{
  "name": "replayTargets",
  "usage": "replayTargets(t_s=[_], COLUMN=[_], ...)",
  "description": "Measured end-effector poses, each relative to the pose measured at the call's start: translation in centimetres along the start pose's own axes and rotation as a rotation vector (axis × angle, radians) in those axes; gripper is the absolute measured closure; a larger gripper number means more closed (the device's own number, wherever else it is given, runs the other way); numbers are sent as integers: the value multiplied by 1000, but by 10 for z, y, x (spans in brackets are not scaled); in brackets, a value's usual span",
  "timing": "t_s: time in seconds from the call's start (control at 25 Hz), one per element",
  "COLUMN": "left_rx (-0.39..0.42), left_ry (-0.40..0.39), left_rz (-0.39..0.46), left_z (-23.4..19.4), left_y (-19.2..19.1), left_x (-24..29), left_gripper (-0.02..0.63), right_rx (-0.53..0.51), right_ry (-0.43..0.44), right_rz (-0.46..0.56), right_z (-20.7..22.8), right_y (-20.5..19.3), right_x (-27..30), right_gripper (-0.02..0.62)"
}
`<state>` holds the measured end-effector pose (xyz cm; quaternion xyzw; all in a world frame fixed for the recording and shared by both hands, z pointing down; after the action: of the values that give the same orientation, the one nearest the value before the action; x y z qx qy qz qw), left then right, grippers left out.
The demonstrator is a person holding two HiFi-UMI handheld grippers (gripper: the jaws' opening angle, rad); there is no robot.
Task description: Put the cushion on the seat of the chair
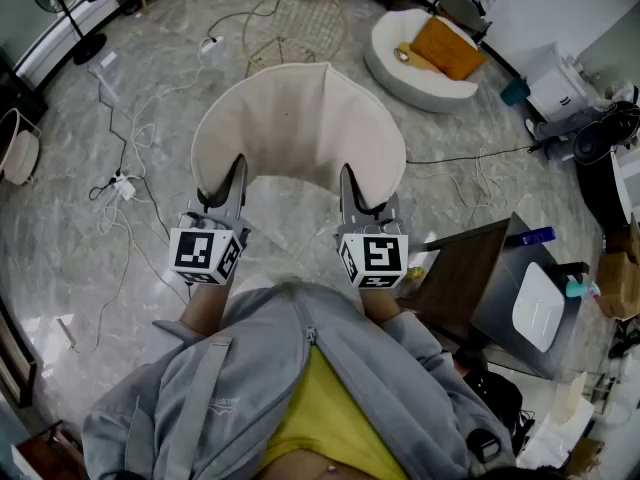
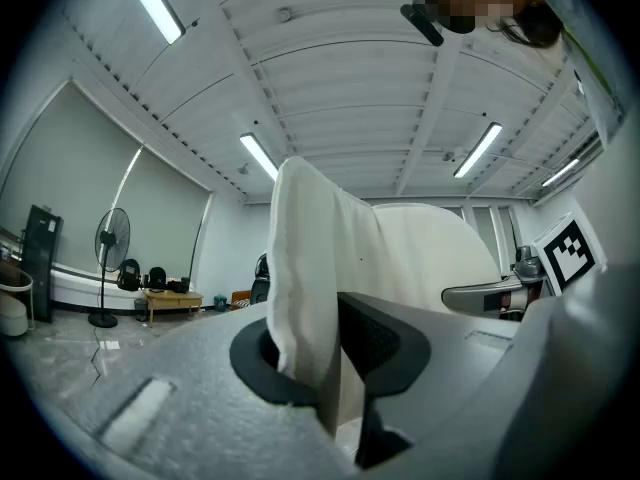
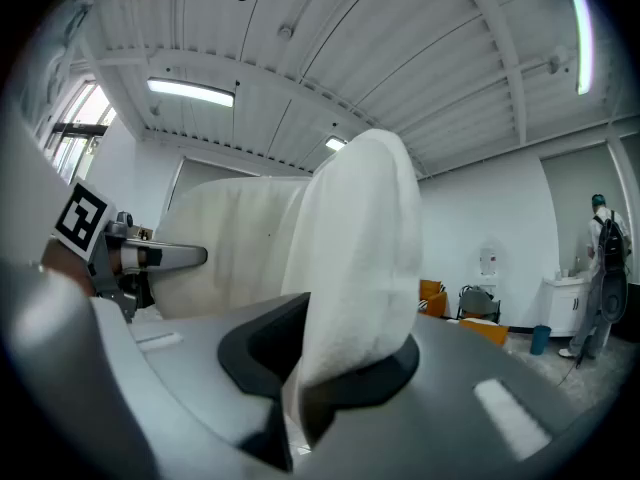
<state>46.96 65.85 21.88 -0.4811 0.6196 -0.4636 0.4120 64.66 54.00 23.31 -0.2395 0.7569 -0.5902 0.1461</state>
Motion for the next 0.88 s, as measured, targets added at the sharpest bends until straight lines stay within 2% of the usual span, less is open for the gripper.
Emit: replayTargets(t_s=[0.24, 0.44, 0.64, 0.88], left_rx=[-4, -20, -32, -51], left_ry=[4, 13, 13, 7], left_rz=[3, -6, -5, -17], left_z=[8, -12, -52, -124], left_y=[-12, -18, -26, -22], left_x=[3, 18, 57, 133], left_gripper=[540, 540, 540, 540], right_rx=[33, 31, 21, 22], right_ry=[7, 20, 24, 24], right_rz=[-2, -20, -33, -47], right_z=[9, 7, 10, 17], right_y=[-14, -17, -25, -28], right_x=[-2, 22, 77, 180], right_gripper=[534, 532, 532, 531])
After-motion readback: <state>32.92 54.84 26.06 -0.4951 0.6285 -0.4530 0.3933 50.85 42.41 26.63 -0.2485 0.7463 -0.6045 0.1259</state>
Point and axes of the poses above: the fingertips, and each gripper's own axes: x forward along the fingers, z to its right, y out of its top, the point moved 3 cm from there along -x, backward along the fingers, and after that the axes turned 9 degrees about -x, right-handed, at the moved point
